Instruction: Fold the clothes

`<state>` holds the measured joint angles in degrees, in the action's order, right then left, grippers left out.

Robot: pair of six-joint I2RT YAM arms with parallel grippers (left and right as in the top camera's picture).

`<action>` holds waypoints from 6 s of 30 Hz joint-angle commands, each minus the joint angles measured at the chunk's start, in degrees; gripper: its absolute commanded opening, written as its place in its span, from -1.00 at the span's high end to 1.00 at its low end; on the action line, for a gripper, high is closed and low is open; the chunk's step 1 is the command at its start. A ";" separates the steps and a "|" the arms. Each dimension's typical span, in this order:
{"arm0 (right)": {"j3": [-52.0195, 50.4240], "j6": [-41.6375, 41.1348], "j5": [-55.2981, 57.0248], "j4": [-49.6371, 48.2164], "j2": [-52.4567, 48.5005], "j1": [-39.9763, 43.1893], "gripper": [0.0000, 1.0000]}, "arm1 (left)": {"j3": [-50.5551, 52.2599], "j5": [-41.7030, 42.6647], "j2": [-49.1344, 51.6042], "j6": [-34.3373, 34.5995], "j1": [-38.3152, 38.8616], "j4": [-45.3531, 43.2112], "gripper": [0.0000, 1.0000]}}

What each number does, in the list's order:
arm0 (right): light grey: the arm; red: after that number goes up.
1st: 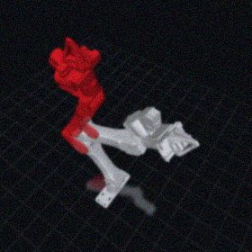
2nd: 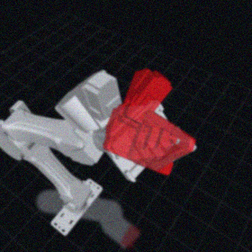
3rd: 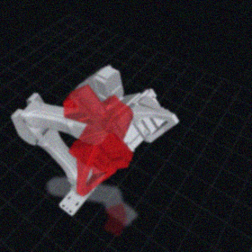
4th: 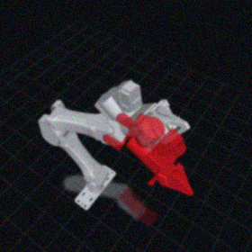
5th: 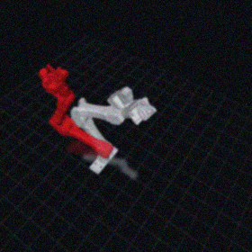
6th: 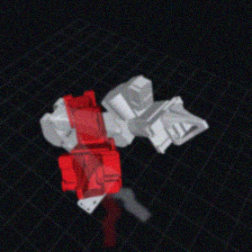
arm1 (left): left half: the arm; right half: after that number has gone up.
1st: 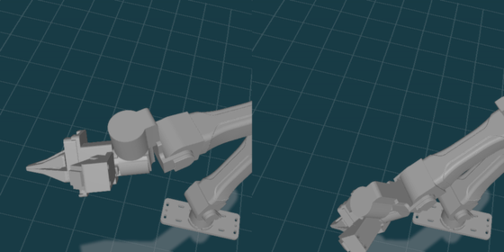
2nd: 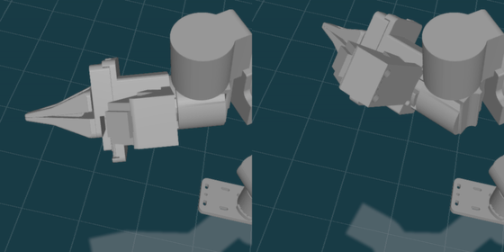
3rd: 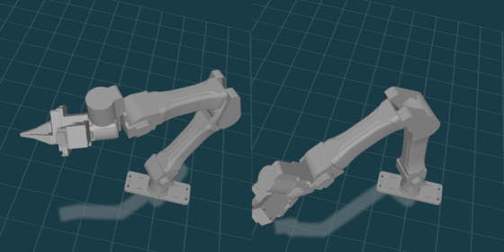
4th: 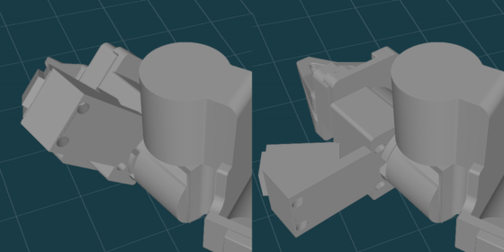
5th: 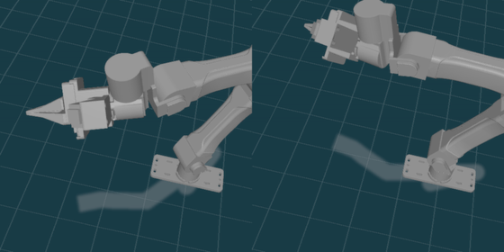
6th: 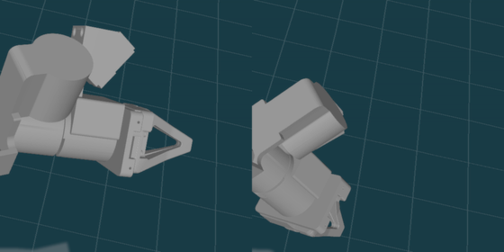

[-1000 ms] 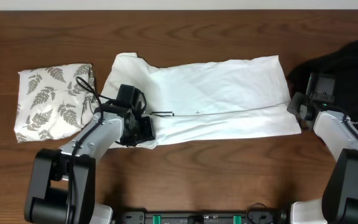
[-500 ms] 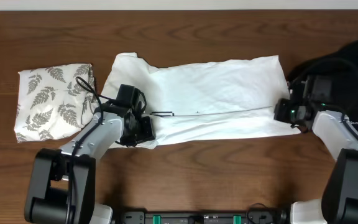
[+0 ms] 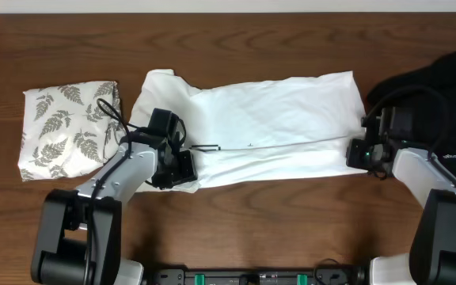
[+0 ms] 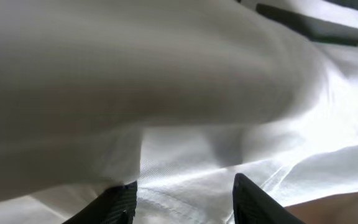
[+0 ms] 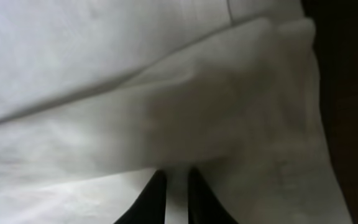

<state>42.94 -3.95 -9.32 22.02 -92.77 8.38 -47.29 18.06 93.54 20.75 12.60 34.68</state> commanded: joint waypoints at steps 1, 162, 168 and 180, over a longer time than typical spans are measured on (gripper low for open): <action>-2.62 0.09 1.07 2.01 -0.24 -0.20 0.78 | 0.59 -0.94 0.76 0.09 0.02 2.34 -0.02; 53.75 2.05 -0.79 22.18 -33.38 -0.20 -0.11 | -50.29 2.40 33.88 -18.58 -16.24 10.91 0.88; 53.64 2.03 -1.70 22.38 -34.23 -0.22 -0.10 | -50.29 2.43 33.88 -18.58 -16.24 10.93 0.88; 53.66 1.64 -2.95 22.47 -36.98 -0.94 0.97 | -50.29 2.40 33.88 -18.58 -16.24 10.93 0.88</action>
<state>96.05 -2.13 -11.18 44.45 -128.57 8.03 -97.19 20.78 127.52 2.72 -3.33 45.17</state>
